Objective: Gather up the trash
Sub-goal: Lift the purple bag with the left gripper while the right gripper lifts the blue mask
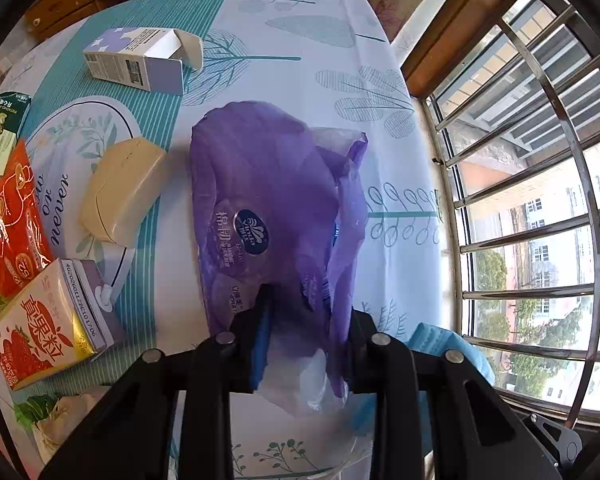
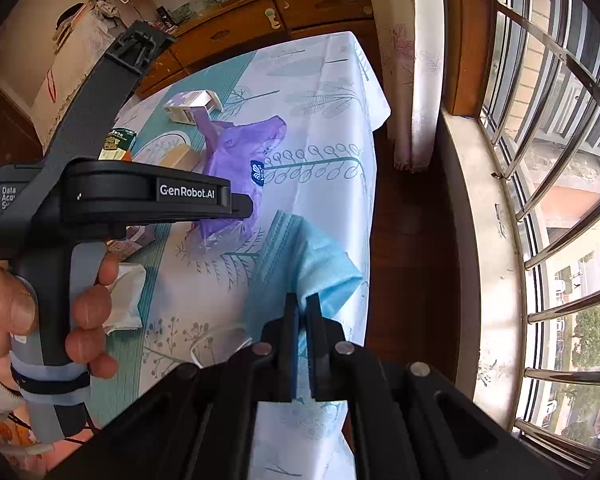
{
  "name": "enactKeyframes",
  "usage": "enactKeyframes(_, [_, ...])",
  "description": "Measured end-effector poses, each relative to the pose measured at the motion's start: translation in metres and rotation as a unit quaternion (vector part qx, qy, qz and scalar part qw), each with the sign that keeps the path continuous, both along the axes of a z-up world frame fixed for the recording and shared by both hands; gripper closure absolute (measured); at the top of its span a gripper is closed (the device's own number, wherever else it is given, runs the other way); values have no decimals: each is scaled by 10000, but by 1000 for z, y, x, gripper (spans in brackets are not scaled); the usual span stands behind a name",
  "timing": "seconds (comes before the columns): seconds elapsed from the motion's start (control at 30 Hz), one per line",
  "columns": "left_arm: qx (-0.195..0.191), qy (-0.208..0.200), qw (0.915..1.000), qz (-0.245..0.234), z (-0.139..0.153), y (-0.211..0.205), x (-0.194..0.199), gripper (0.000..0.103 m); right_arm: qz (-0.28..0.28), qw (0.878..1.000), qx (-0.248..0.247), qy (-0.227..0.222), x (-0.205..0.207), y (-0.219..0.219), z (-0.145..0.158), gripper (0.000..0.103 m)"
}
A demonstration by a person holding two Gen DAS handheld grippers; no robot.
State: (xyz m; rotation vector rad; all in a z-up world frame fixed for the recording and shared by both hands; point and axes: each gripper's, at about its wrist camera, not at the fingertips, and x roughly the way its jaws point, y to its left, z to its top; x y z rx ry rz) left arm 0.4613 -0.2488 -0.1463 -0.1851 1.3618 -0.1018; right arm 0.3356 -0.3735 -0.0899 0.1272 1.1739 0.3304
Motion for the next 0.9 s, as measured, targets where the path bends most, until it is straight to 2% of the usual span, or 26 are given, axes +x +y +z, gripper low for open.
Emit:
enactKeyframes(0.1, [-7,-196,9997,-116,10,0,-7,91,64,10000,-5,10,-3,6,1,100])
enactKeyframes(0.3, [-206,-462,9983,-303,41,11,-34,95,196,9998,-70,-25,-12,19,10,100])
enactKeyframes(0.47, [-329,-835,9944,-562,83,32,-80,96,243,9996,-119,-40,-31,34,22,100])
enactKeyframes(0.67, [-273,-1450,9847,-927,135,81,-163,96,342,9992,-201,-18,-70,61,38,100])
enactKeyframes(0.77, [-238,-1784,9789,-966,151,114,-209,95,364,9988,-333,19,-97,77,43,100])
enactKeyframes(0.9, [-225,-2017,9747,-936,161,162,-274,95,252,9986,-445,161,-143,102,46,100])
